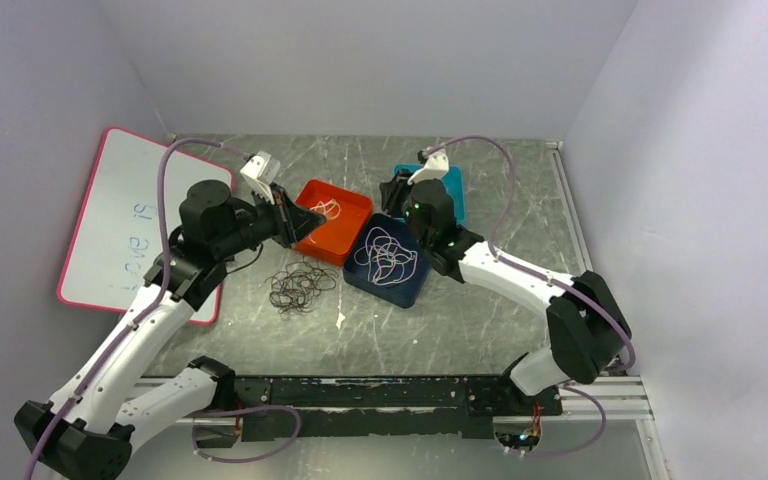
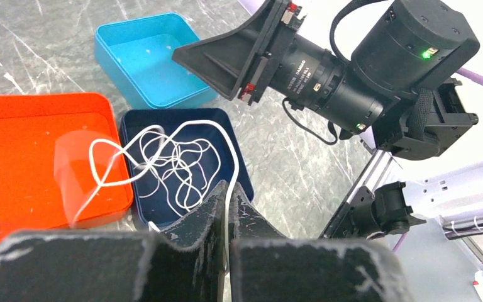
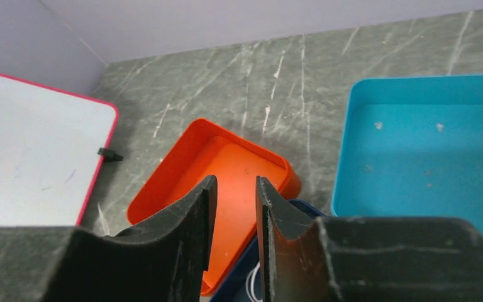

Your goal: Untangle the cables

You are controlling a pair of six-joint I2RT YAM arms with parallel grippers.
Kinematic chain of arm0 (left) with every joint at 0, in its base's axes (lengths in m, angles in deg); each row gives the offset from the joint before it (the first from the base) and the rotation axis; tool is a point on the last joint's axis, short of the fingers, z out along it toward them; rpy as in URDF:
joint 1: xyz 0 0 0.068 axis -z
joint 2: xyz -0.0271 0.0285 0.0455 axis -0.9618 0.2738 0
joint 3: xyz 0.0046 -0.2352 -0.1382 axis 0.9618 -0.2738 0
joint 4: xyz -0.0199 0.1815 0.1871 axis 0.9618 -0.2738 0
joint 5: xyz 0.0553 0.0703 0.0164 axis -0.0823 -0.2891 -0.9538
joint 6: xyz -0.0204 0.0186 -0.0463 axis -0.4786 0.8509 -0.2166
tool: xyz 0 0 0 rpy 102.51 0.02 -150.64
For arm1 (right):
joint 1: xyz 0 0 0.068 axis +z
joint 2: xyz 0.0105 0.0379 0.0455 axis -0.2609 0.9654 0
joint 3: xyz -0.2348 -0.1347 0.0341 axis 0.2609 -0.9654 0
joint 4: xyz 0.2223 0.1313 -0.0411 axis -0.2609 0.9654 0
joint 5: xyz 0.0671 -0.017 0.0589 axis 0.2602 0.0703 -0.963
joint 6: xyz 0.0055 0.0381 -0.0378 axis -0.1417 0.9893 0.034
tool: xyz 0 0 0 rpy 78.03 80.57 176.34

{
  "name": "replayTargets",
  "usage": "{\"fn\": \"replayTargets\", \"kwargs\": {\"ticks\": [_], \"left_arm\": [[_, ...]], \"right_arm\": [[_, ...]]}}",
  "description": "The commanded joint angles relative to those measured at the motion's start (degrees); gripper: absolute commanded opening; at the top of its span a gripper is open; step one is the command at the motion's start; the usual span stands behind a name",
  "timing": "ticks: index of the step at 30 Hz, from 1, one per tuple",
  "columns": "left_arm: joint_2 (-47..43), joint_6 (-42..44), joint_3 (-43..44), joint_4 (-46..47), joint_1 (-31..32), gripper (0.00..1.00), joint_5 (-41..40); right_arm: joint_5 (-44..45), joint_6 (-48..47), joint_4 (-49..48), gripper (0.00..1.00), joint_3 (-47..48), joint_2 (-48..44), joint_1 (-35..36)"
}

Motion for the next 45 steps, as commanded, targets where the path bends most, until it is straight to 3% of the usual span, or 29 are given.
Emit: {"fn": "replayTargets", "kwargs": {"ticks": [1, 7, 13, 23, 29, 33, 45], "left_arm": [[-0.92, 1.06, 1.38, -2.86, 0.15, 0.07, -2.74], [0.18, 3.49, 2.34, -3.44, 0.1, 0.07, -2.72], [1.51, 4.45, 4.54, -4.27, 0.14, 0.07, -2.76], [3.8, 4.74, 6.68, -4.08, 0.15, 0.07, 0.16], [5.59, 5.72, 9.09, -5.04, 0.08, 0.07, 2.38], [6.24, 6.21, 9.9, -5.29, 0.15, 0.07, 3.16], [5.85, 6.46, 10.02, -5.87, 0.1, 0.07, 3.97]], "right_arm": [[-0.65, -1.3, 0.14, 0.31, -2.26, -3.59, -1.68], [-5.53, -3.76, 0.93, 0.28, -4.85, -7.42, -3.74], [-23.68, -13.42, 1.13, 0.42, -5.58, -12.22, -4.25], [-45.7, -15.46, -8.19, 0.53, -6.49, -15.45, -3.71], [-41.5, -23.33, -24.45, 0.58, -12.85, -14.5, 2.92], [-35.02, -29.73, -26.45, 0.57, -12.7, -12.22, 8.49], [-28.04, -32.08, -30.3, 0.55, -11.26, -8.08, 8.7]]}}
